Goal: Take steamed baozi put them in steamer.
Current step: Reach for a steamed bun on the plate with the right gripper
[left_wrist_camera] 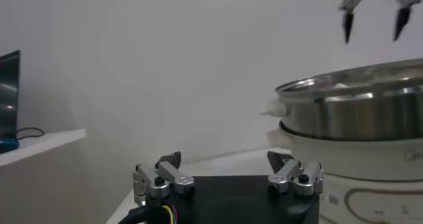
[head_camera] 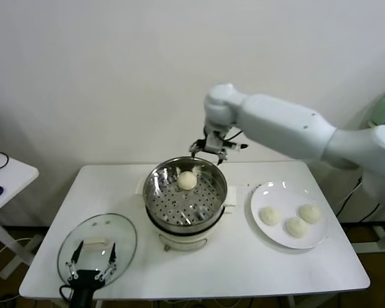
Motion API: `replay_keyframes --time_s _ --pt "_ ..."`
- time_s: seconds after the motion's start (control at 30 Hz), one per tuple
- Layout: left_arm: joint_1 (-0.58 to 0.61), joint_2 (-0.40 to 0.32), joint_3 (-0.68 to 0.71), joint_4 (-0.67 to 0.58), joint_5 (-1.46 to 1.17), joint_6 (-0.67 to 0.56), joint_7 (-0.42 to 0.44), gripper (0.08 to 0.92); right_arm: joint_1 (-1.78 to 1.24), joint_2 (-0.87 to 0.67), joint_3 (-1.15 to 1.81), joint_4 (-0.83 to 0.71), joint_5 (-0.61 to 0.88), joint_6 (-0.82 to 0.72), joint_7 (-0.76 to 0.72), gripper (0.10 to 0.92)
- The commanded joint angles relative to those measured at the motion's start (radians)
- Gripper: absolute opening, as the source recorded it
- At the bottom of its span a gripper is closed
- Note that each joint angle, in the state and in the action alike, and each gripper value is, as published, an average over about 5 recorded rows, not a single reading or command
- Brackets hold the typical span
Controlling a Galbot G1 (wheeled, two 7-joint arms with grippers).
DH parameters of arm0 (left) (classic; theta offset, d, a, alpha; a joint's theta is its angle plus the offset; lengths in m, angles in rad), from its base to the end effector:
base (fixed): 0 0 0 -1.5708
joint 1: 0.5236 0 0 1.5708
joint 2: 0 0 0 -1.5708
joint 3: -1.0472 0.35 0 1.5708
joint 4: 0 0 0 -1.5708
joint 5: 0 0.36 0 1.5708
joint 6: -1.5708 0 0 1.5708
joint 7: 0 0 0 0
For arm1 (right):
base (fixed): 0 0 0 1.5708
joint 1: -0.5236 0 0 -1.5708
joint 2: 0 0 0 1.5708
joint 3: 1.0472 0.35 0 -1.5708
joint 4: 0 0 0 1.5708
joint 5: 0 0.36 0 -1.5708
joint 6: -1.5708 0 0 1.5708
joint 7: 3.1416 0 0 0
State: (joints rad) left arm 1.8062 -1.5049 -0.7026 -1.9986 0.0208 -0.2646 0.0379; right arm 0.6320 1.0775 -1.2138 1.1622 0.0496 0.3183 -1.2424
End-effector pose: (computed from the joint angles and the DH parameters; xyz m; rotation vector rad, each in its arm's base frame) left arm 0.0987 0.0714 -0.3643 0.0714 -3.0621 -0.2866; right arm 0.5910 0.0535 0.0092 1.8274 -0.8038 2.0840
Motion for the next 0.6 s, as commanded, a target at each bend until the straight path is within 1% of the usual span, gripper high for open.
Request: replay_keyframes --time_s 0.03,0.13,0.3,0.43,0.6 --pt "-0.009 0.004 0.003 -0.002 -0.012 -0.004 0.0 0.823 0.125 -0.238 -0.146 -0.015 0.407 -0.298 -0.045 0.823" --pt "-0.011 0.006 0.005 -0.002 -0.009 -0.001 -0.001 0.823 0.057 -0.325 -0.138 -0.008 0.406 -0.35 -0.033 0.823" --pt "-0.01 0.011 0.01 -0.003 -0.006 -0.001 -0.001 0.823 -0.15 -0.435 -0.011 0.007 0.334 -0.405 0.009 0.823" --pt "-0.008 0.01 0.01 -0.004 -0.004 -0.002 -0.001 0.823 -0.274 -0.451 0.079 -0.012 0.263 -0.412 0.029 0.823" --pt "-0.004 0.006 0.009 -0.004 -0.004 -0.004 -0.001 0.823 -0.386 -0.429 0.131 -0.048 0.193 -0.419 0.051 0.823"
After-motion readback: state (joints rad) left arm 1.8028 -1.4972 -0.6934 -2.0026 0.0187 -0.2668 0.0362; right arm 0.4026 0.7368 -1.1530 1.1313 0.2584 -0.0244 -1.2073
